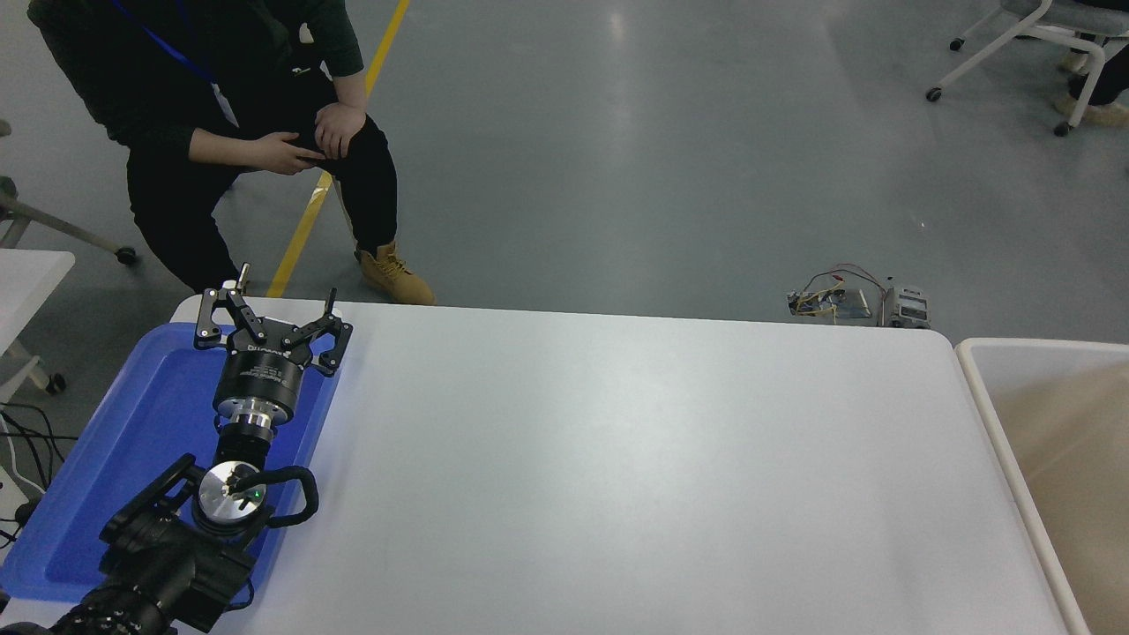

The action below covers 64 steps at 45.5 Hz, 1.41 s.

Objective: Pick up paper ball place in dustbin

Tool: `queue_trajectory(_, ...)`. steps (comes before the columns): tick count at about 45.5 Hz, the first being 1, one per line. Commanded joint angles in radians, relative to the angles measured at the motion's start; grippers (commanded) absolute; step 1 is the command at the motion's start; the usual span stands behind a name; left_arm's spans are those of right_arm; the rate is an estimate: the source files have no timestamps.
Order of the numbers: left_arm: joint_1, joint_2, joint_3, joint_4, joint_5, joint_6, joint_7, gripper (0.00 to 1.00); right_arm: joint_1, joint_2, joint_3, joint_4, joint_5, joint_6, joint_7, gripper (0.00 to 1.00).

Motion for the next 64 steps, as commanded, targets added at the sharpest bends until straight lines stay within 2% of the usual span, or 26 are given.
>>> queue_trajectory(1, 0.000, 0.000, 0.001, 0.000, 0.000, 0.000, 0.000, 1.00, -0.068, 0.030, 0.049, -0.013, 0.012, -0.042, -0.013, 0.00)
queue_trajectory(19, 0.000, 0.000, 0.001, 0.000, 0.000, 0.000, 0.000, 1.00, -0.075, 0.064, 0.062, -0.013, 0.012, -0.053, -0.019, 0.00)
queue_trajectory(22, 0.000, 0.000, 0.001, 0.000, 0.000, 0.000, 0.000, 1.00, -0.075, 0.064, 0.065, -0.013, 0.012, -0.055, -0.020, 0.12)
queue_trajectory(24, 0.000, 0.000, 0.001, 0.000, 0.000, 0.000, 0.000, 1.00, -0.075, 0.062, 0.075, -0.013, 0.018, -0.055, -0.020, 0.27)
queue_trajectory(27, 0.000, 0.000, 0.001, 0.000, 0.000, 0.000, 0.000, 1.00, -0.075, 0.061, 0.089, -0.012, 0.026, -0.055, -0.019, 0.61)
queue_trajectory(29, 0.000, 0.000, 0.001, 0.000, 0.000, 0.000, 0.000, 1.00, -0.074, 0.061, 0.094, -0.012, 0.027, -0.055, -0.019, 0.77)
queue_trajectory(35, 0.000, 0.000, -0.001, 0.000, 0.000, 0.000, 0.000, 1.00, -0.074, 0.061, 0.094, -0.010, 0.029, -0.055, -0.019, 0.99)
queue_trajectory(64, 0.000, 0.000, -0.001, 0.000, 0.000, 0.000, 0.000, 1.00, -0.002, 0.041, 0.126, 0.011, 0.027, -0.038, -0.019, 1.00)
